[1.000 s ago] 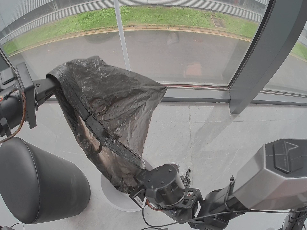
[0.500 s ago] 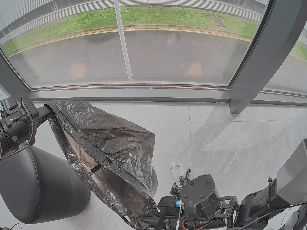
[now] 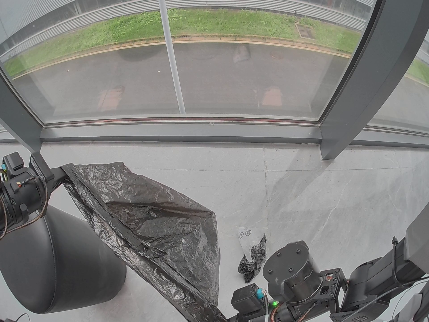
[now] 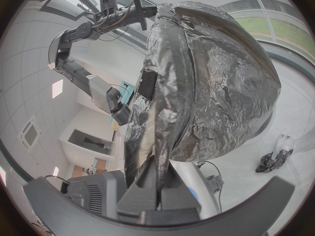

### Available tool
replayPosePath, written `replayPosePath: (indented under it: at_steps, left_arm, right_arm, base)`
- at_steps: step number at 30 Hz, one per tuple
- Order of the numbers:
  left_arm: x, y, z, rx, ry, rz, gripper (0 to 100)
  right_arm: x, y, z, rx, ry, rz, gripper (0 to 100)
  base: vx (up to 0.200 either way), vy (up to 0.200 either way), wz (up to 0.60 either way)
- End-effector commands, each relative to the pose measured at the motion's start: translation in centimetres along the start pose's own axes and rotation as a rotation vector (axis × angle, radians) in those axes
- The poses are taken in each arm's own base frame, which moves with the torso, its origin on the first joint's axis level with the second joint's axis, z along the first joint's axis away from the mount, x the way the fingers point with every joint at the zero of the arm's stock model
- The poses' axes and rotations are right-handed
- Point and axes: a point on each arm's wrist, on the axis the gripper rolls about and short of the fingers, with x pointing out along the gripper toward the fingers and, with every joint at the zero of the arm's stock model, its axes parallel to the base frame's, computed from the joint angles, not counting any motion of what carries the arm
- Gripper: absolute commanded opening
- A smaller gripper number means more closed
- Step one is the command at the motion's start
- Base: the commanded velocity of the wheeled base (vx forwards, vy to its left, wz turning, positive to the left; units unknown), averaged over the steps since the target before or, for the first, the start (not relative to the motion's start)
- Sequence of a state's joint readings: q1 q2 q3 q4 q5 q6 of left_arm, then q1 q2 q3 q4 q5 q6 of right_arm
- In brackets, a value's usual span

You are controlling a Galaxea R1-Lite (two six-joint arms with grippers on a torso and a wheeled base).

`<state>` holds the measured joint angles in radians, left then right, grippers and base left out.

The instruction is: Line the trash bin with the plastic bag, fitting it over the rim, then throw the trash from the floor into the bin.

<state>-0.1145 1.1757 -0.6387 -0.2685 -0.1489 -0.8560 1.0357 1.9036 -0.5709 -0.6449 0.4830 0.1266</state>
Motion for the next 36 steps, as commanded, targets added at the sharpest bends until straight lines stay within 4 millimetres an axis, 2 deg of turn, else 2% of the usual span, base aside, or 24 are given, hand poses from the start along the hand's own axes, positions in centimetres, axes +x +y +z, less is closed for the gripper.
replayPosePath:
  at_steps: [1, 11, 22, 26, 34, 35, 36]
  left_arm:
    - [-0.4, 0.4, -0.3, 0.001, 0.002, 0.01, 0]
    - [-1.2, 1.3, -0.9, 0.035, -0.004, 0.037, 0]
    - [-1.2, 2.0, -1.1, 0.038, 0.002, 0.064, 0]
    - [-0.9, 2.3, -1.4, 0.033, 0.023, 0.071, 0]
    - [1.3, 3.2, -1.7, 0.02, 0.076, 0.125, 0]
    - [1.3, 3.2, -1.7, 0.02, 0.076, 0.125, 0]
    - [2.1, 3.5, -1.8, 0.015, 0.092, 0.133, 0]
  right_arm:
    - [-0.3, 0.5, 0.2, -0.006, 0.0, 0.031, 0]
    - [0.5, 1.8, 0.6, 0.032, 0.032, 0.12, 0]
    - [1.1, 1.6, 1.2, 0.043, 0.021, 0.121, 0]
    - [1.4, 0.6, 1.1, 0.06, 0.019, 0.097, 0]
    - [0.5, -3.3, 1.0, 0.12, -0.01, -0.001, 0]
    - [0.5, -3.3, 1.0, 0.12, -0.01, -0.001, 0]
    - [0.3, -4.6, 0.8, 0.113, -0.013, -0.028, 0]
  base:
    - [0.0, 0.0, 0.0]
    - [0.0, 0.0, 0.0]
    - [0.0, 0.0, 0.0]
    - [0.0, 0.0, 0.0]
    - [0.0, 0.0, 0.0]
    - [0.0, 0.0, 0.0]
    - [0.0, 0.0, 0.0]
